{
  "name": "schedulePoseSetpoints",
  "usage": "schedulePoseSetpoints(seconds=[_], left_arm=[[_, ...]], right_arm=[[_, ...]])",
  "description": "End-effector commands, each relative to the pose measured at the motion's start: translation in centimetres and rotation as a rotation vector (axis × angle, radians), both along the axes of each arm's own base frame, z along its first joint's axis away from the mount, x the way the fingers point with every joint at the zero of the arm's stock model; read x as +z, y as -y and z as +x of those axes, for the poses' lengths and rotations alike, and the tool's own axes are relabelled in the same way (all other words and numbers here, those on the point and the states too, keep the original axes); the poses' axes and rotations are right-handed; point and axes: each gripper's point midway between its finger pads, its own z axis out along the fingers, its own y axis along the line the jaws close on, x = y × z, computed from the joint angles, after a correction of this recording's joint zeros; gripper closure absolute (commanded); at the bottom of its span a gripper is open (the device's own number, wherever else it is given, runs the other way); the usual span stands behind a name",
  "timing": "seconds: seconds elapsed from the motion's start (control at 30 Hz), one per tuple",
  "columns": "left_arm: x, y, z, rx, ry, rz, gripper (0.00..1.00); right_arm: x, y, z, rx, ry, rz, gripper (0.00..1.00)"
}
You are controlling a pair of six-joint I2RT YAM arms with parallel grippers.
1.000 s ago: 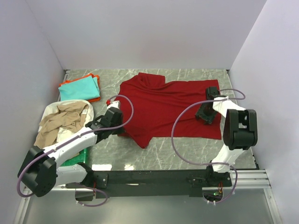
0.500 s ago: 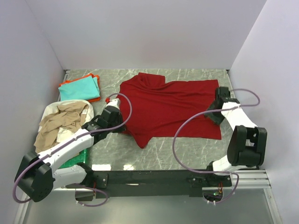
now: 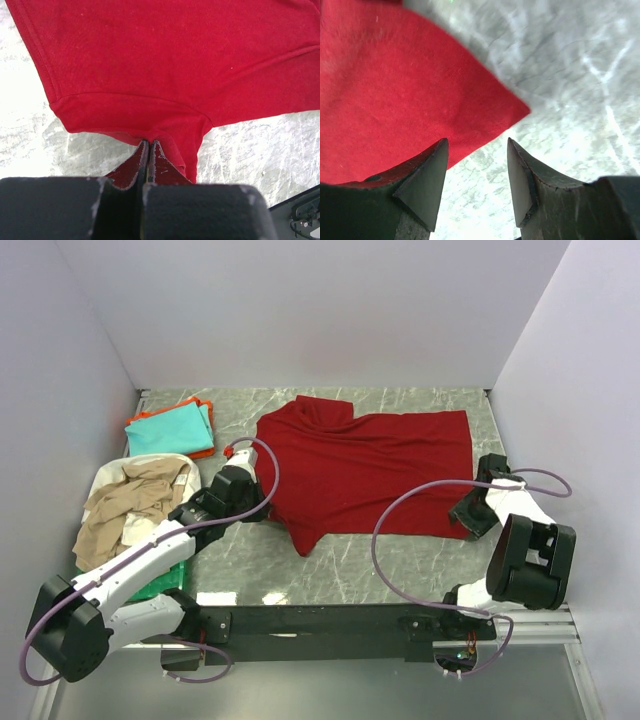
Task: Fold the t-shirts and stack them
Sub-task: Fold the tshirt
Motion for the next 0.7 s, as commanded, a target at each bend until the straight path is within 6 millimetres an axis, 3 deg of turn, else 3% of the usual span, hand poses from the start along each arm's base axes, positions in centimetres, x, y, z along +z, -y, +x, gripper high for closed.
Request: schedulePoseSetpoints(seconds=[0.0, 0.2, 0.67], left_arm=[[1.6, 0.5, 0.5, -0.016, 0.052, -0.036, 1.00], [1.5, 0.3, 0.5, -0.008, 0.049, -0.030, 1.00], [1.5, 0.0, 0.5, 0.007, 0.051, -0.024, 0.99]], right_arm=[[0.9, 1.9, -0.1, -0.032, 0.028, -0.060, 0.43], [-0.2, 2.3, 0.0, -0.051, 0.035, -0.038, 0.45], [-1.9, 3.1, 1.2, -0.073, 0.041, -0.022, 0.64]])
